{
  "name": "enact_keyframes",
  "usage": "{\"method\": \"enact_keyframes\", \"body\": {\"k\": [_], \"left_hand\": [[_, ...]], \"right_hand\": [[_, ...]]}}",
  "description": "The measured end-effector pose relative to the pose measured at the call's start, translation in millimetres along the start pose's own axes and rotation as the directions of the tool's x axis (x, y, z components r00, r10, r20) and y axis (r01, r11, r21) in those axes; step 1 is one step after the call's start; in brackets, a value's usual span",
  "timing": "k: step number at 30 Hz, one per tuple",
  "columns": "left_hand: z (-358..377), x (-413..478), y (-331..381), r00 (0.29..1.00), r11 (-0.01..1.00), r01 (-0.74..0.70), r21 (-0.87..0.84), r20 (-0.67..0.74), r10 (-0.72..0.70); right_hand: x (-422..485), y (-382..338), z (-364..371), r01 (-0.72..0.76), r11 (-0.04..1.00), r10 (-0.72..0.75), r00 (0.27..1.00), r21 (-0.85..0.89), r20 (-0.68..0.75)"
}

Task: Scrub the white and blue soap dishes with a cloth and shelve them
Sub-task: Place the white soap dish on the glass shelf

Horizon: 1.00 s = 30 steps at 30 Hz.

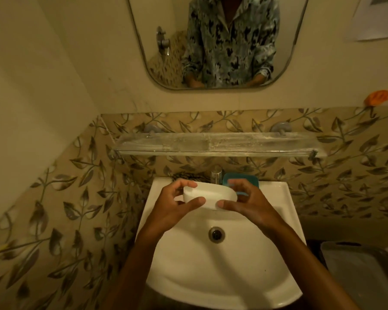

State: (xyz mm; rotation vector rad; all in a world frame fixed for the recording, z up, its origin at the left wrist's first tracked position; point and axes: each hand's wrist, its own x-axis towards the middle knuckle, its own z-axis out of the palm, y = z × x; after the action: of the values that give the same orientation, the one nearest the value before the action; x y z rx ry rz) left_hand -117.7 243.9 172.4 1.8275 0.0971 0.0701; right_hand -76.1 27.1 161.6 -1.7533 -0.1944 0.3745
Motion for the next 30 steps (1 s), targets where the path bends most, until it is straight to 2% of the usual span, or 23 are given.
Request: {"method": "enact_keyframes", "body": {"k": [6, 12, 15, 22, 30], "left_hand": [[-16, 22, 26, 0.988, 0.978, -0.128, -0.164, -0.108, 0.112], [-32, 53, 53, 0.958, 0.976, -0.207, -0.069, -0.215, 0.188], [-47, 74, 67, 0.935, 0.967, -0.246, 0.072, -0.245, 0.256], [-60, 115, 69, 0.925, 0.930, -0.244, 0.274, -0.221, 0.308], [-62, 136, 47, 0.964, 0.923, -0.166, 0.346, -0.141, 0.226]], "right_hand": [[23, -50, -14, 0.217, 0.976, -0.214, 0.974, 0.027, -0.074], [59, -89, -16, 0.326, 0.935, -0.341, 0.935, -0.143, -0.098], [77, -105, -14, 0.396, 0.877, -0.432, 0.898, -0.271, -0.084], [118, -110, -4, 0.359, 0.853, -0.438, 0.887, -0.379, -0.147], [135, -93, -1, 0.297, 0.854, -0.390, 0.909, -0.427, -0.148]]}}
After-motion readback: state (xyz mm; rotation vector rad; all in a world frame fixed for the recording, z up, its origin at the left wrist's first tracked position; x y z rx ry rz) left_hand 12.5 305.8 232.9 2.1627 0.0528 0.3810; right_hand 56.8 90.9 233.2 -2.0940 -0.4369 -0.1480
